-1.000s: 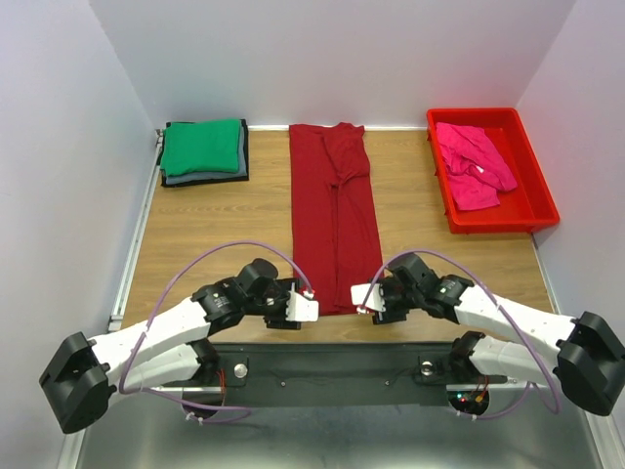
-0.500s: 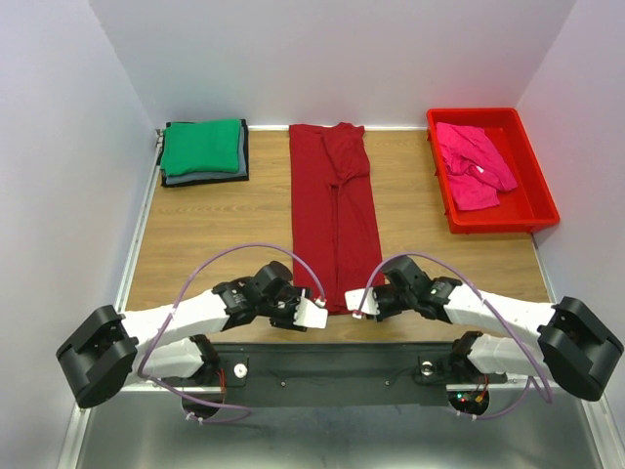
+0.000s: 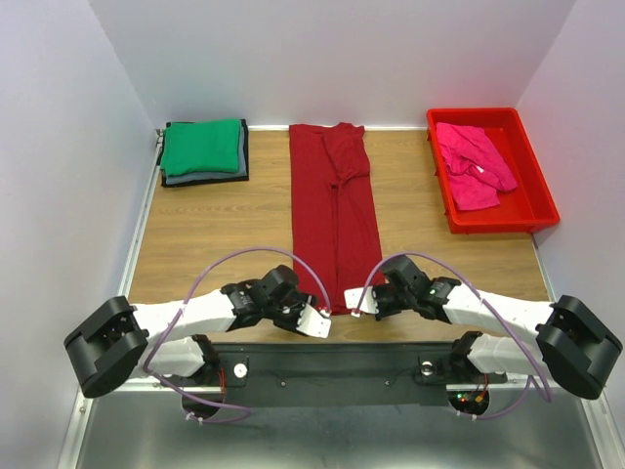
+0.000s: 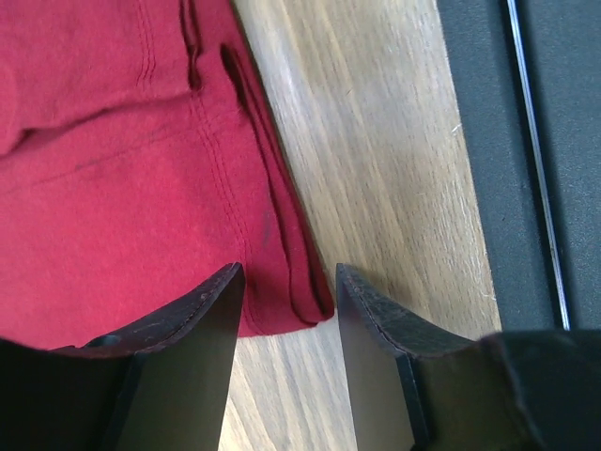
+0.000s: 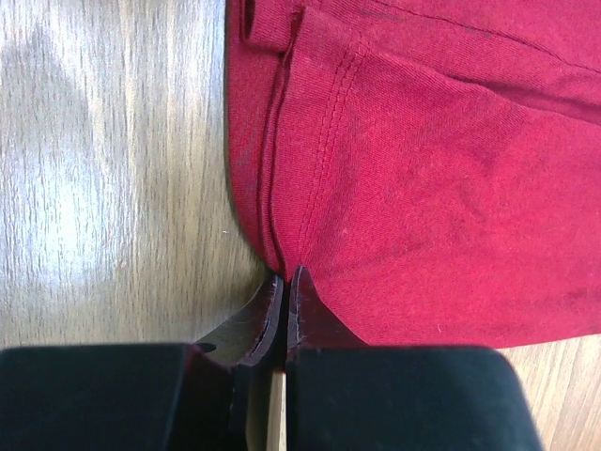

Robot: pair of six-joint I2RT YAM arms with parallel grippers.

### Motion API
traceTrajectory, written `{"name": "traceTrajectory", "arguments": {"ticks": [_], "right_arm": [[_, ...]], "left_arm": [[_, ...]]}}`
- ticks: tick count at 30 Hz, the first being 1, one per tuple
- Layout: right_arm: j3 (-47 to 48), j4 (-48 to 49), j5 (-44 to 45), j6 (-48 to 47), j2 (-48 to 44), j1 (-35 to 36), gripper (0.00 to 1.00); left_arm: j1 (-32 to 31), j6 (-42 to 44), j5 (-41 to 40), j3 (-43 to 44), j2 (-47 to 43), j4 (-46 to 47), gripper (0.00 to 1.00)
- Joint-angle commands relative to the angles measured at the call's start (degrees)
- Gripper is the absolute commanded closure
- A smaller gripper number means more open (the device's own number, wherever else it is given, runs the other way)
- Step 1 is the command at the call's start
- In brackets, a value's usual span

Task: Fold and stack the t-shirts
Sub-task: Fold the tshirt

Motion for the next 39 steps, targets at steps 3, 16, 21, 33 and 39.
{"name": "traceTrajectory", "arguments": {"ticks": [3, 16, 21, 33, 39], "right_arm": [[-0.08, -2.9, 1.46, 1.52, 0.71, 0.48, 0.99], [-0.26, -4.22, 1.38, 1.7, -1.31, 0.48, 0.99], [3.86, -11.14, -1.95, 3.45, -4.9, 0.57, 0.99], [18.72, -35.05, -8.29, 6.18, -16.69, 1.36, 1.0], [19.09, -37.8, -6.02, 5.57, -18.45, 1.71, 0.99]], "left_arm": [[-1.12, 2.39, 0.09, 1.7, 3.51, 0.53, 0.46], [-0.68, 1.86, -0.88, 6.17, 11.7, -4.12, 0.95], [-0.68, 1.16, 1.66, 9.34, 6.53, -9.13, 1.0], [-4.98, -5.07, 10.62, 17.95, -6.49, -23.55, 1.0], [-5.69, -6.05, 9.59, 18.75, -6.41, -24.87, 1.0]]}}
